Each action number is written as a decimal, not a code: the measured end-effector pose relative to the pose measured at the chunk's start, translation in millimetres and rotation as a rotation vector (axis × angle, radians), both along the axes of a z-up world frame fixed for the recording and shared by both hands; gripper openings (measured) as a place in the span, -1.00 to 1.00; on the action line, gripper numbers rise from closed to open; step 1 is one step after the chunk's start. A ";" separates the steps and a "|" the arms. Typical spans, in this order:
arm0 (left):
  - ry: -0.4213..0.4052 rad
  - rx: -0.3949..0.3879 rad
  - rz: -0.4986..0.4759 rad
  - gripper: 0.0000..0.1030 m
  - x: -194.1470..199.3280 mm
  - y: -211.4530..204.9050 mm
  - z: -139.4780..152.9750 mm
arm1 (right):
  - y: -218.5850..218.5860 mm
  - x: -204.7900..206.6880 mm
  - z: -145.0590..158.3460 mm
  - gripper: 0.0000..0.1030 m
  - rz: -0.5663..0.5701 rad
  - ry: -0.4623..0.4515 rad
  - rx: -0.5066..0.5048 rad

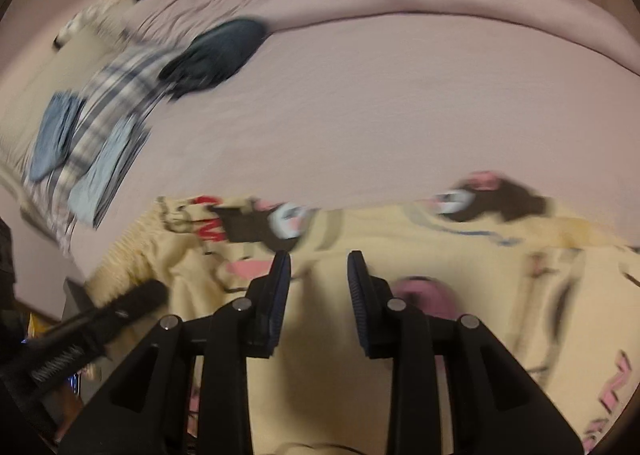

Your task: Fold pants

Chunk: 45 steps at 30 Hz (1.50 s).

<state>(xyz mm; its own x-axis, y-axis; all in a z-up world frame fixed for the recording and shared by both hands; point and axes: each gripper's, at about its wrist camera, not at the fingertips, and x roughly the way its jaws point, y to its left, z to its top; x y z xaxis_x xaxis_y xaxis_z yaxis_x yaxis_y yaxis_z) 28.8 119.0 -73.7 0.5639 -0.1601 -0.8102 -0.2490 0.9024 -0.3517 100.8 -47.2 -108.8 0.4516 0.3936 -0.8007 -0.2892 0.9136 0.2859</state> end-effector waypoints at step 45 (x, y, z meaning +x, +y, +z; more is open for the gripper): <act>0.156 0.082 -0.877 -0.37 48.4 -383.3 -32.0 | -359.2 -163.0 22.8 -0.22 -0.811 -0.032 0.147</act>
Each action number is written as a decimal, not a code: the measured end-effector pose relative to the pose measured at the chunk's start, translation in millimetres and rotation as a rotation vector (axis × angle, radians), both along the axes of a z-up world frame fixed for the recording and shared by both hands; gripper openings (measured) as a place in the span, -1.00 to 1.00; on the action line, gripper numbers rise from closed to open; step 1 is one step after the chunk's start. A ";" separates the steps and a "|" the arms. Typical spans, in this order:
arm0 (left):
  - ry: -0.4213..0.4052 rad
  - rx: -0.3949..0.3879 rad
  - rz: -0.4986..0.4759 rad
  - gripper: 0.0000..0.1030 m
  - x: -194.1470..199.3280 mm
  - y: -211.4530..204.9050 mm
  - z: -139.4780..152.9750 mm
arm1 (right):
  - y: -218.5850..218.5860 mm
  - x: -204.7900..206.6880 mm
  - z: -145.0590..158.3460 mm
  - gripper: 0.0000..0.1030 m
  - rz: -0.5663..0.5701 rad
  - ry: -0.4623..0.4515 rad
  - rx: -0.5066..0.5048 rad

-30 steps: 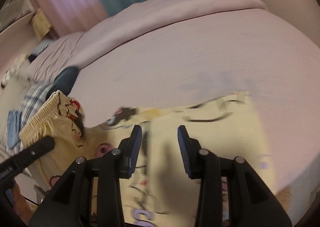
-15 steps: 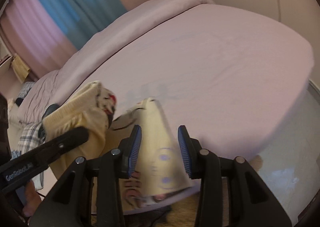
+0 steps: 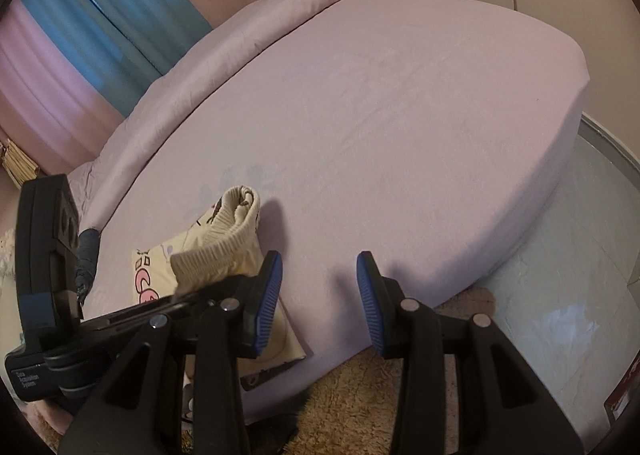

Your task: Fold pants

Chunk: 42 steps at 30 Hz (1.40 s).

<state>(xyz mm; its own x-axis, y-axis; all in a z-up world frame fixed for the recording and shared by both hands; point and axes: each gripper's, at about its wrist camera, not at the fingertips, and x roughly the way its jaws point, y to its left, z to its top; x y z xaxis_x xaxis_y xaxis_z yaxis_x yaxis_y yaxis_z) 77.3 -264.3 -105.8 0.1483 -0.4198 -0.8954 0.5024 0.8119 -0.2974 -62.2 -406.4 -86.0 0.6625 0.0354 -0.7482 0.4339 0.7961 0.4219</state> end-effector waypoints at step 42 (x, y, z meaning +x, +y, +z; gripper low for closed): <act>-0.098 0.069 0.479 0.22 13.3 284.3 -5.2 | 46.6 57.5 -26.1 0.40 0.169 0.050 -0.055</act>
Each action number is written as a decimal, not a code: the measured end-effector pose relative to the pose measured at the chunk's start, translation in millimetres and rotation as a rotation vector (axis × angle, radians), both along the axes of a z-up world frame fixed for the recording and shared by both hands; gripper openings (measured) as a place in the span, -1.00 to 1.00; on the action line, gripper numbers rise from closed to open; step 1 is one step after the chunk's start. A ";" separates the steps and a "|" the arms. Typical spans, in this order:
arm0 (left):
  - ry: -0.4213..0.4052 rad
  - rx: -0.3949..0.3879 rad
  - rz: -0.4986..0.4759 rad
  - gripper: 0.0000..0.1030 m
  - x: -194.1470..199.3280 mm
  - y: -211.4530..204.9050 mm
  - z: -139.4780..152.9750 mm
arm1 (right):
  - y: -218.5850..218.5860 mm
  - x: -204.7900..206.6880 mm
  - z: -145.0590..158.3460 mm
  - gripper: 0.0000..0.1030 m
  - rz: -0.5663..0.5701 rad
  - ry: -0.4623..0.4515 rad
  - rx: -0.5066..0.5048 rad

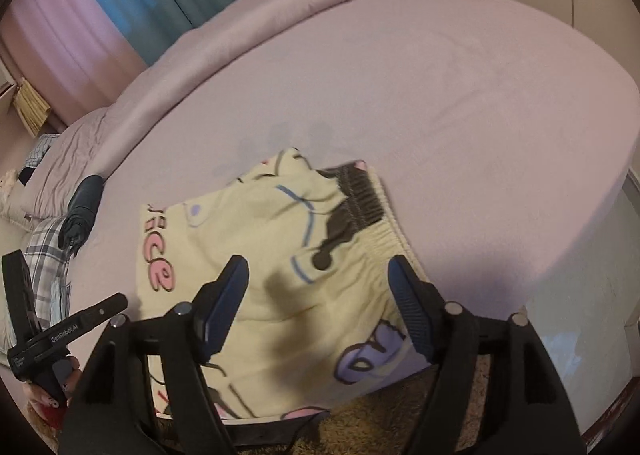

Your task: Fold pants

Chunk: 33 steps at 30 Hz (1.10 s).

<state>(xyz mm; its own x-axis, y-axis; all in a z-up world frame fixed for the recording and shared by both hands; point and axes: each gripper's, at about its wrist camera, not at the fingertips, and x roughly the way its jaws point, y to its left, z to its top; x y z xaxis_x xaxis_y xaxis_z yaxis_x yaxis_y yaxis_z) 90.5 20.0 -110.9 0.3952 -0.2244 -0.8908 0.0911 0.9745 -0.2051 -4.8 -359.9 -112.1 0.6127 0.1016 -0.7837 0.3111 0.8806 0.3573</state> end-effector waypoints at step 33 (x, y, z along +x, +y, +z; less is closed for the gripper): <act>0.027 -0.028 -0.027 0.42 -15.3 -24.0 -17.3 | 1.4 32.4 -25.9 0.82 0.143 0.029 -0.038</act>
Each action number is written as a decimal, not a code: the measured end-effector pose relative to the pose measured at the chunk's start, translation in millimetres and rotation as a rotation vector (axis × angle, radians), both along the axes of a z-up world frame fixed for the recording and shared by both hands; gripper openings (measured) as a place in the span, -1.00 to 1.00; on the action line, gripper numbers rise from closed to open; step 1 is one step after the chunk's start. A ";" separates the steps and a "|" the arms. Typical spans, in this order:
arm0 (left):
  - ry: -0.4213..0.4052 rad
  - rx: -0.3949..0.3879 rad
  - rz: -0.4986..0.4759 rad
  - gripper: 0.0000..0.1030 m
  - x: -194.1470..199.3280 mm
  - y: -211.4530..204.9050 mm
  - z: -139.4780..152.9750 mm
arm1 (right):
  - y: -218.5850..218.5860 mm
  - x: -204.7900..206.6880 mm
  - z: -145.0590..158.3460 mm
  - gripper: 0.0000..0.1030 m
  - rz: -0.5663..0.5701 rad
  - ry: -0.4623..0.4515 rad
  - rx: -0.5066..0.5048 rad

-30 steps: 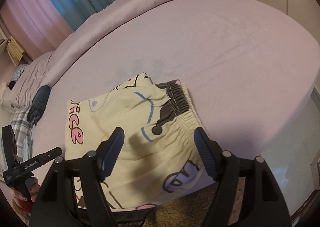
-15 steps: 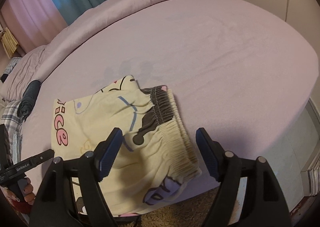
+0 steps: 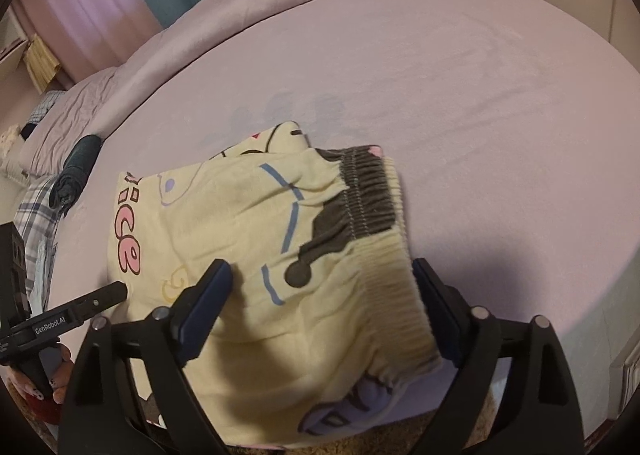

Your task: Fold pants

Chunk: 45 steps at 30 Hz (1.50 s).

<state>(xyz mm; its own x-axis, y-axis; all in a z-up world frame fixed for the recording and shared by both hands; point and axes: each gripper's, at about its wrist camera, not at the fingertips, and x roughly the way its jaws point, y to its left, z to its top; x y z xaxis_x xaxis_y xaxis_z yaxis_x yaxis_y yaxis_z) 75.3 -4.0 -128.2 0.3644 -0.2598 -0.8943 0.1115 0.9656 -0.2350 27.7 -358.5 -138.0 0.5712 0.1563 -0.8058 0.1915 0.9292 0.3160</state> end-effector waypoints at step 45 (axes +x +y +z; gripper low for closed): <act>-0.320 0.021 0.155 -0.80 57.1 89.9 121.5 | 146.6 92.4 108.4 -0.49 0.281 -0.302 0.068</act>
<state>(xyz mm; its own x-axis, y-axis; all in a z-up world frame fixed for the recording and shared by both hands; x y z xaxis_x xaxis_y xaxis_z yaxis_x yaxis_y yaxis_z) 132.4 85.8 -6.8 0.6602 -0.1621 -0.7334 0.0281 0.9811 -0.1916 120.1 -211.9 -29.5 0.7077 0.3871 -0.5911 -0.1773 0.9071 0.3818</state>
